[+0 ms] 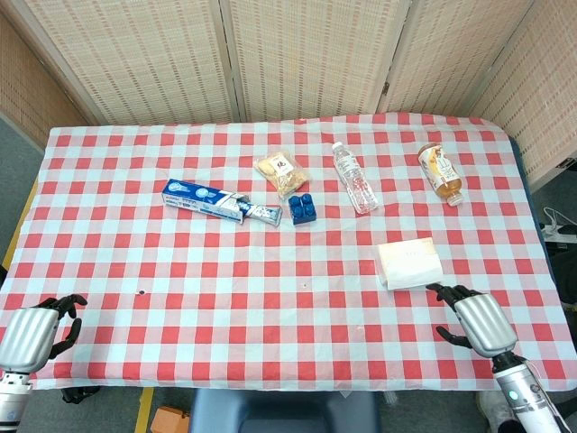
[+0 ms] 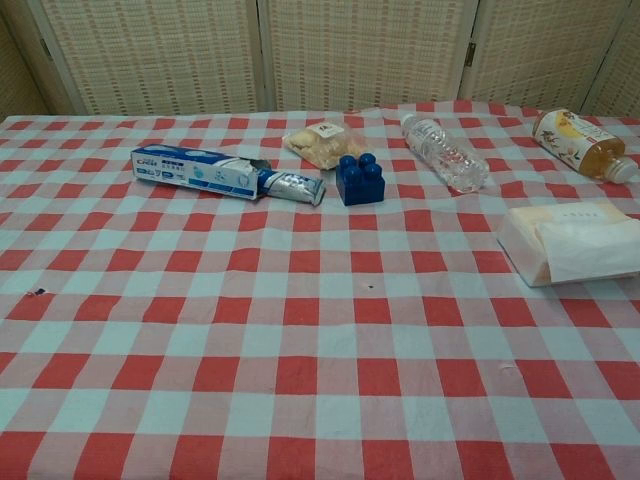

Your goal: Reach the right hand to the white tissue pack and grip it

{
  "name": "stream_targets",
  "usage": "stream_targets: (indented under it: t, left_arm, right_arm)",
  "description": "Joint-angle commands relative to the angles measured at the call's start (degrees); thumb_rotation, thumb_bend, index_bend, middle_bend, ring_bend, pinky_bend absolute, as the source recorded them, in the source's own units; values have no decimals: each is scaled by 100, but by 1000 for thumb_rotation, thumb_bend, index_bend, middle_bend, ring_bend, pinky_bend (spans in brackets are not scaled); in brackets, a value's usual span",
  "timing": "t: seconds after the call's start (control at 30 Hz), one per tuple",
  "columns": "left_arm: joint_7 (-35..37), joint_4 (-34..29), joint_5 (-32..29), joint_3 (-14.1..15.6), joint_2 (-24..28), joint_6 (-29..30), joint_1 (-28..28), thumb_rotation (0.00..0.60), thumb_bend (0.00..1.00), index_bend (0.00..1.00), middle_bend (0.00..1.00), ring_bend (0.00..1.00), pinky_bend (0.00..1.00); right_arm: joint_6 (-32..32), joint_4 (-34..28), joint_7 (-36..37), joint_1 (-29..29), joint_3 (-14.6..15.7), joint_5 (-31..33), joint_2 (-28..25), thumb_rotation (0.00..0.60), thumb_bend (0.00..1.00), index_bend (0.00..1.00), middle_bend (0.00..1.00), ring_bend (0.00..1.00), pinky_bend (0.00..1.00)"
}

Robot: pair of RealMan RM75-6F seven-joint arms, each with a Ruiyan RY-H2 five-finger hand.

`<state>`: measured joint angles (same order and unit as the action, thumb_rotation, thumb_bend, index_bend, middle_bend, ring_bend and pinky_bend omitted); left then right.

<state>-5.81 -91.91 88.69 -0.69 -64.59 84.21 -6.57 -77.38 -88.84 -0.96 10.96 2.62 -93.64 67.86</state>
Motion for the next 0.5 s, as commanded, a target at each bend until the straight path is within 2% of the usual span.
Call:
stream_targets:
  t: [0.03, 0.3, 0.4, 0.5]
  left_arm:
    - [-12, -9, 29, 9, 2, 20, 4, 600, 491, 410, 536, 475, 692]
    - [-74, -53, 28, 5, 9, 63, 26, 600, 491, 411, 537, 475, 692]
    - [-47, -36, -10, 8, 2, 20, 22, 600, 491, 410, 537, 475, 692]
    - [-1, -52, -36, -1, 17, -10, 11, 600, 491, 412, 539, 478, 692]
  right_arm:
    - [-4, -1, -10, -3, 2, -1, -2, 600, 119, 251, 394, 360, 587]
    - [34, 125, -127, 22, -44, 45, 92, 600, 119, 251, 394, 364, 587]
    - [-26, 348, -295, 38, -130, 62, 293, 600, 119, 251, 394, 389, 587]
    - [-87, 717, -475, 61, -221, 81, 589, 600, 119, 251, 437, 452, 609]
